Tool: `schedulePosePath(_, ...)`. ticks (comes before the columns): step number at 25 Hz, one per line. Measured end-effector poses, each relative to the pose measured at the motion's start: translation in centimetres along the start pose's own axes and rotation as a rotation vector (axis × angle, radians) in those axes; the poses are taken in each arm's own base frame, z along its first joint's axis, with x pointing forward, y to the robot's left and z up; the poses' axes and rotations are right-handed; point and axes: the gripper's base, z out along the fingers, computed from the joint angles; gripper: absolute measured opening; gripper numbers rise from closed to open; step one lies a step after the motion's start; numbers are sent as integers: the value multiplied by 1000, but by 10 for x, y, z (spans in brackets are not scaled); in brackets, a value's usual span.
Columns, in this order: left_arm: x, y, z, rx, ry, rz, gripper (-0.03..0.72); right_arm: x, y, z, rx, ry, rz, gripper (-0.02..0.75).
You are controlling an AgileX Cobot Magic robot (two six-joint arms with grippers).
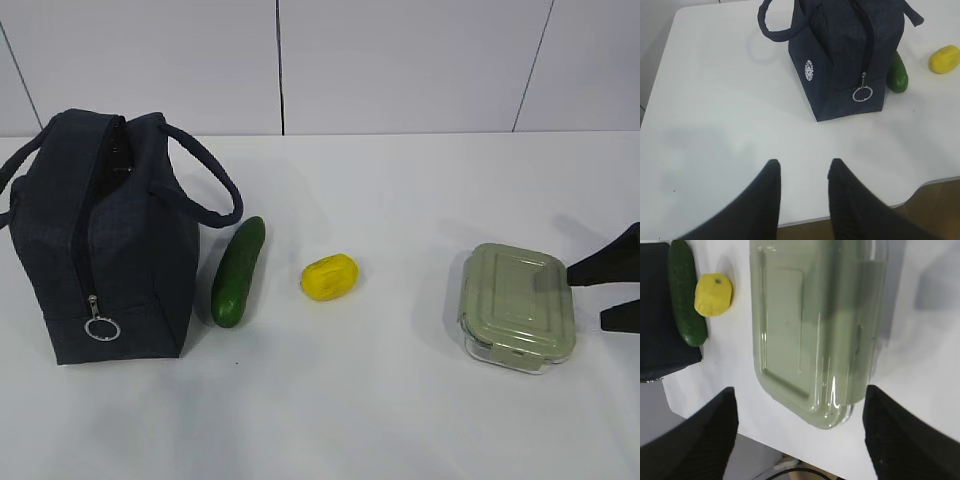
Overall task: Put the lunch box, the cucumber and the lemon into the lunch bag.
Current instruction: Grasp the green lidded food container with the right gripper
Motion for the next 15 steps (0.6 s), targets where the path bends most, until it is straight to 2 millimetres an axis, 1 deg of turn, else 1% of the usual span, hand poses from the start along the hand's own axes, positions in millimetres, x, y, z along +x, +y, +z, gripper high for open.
schedulePosePath(5, 0, 0, 0, -1, 0, 1, 241, -5, -6, 7, -41, -35, 29, 586)
schedulePosePath(15, 0, 0, 0, -1, 0, 1, 241, -10, -15, 15, -52, -64, -7, 568)
